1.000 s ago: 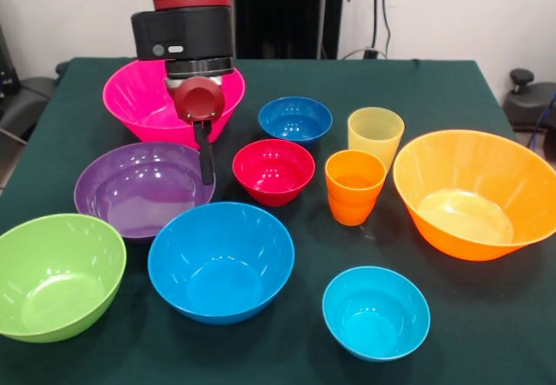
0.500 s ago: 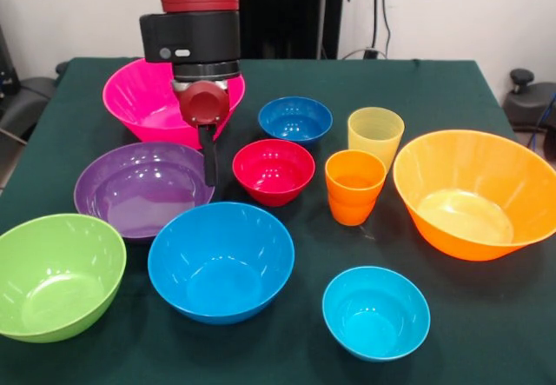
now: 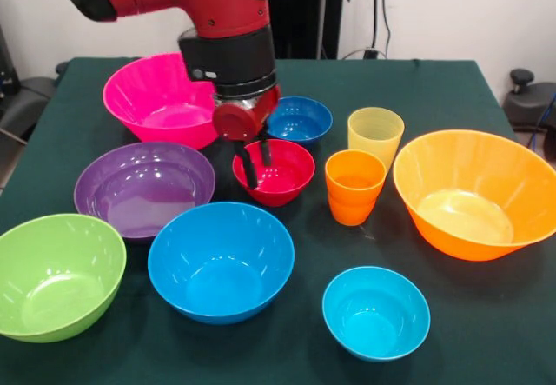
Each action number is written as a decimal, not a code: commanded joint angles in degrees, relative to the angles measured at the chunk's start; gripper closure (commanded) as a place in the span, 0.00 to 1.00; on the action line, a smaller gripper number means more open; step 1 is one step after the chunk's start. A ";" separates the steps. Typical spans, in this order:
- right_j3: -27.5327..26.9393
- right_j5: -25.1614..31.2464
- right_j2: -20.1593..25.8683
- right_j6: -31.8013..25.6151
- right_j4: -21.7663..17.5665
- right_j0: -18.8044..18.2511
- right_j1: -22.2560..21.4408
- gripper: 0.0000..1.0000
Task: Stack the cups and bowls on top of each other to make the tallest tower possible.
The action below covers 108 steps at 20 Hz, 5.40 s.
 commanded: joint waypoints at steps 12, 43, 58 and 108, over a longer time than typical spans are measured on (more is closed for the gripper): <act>-0.58 -11.80 -11.84 28.47 4.60 7.94 -1.93 0.00; -8.20 8.06 5.53 3.81 2.76 -12.24 0.73 0.00; -10.57 10.05 7.48 2.15 1.78 -13.18 1.57 0.00; -15.29 21.66 -0.26 -9.68 -15.46 -6.62 -2.10 0.00</act>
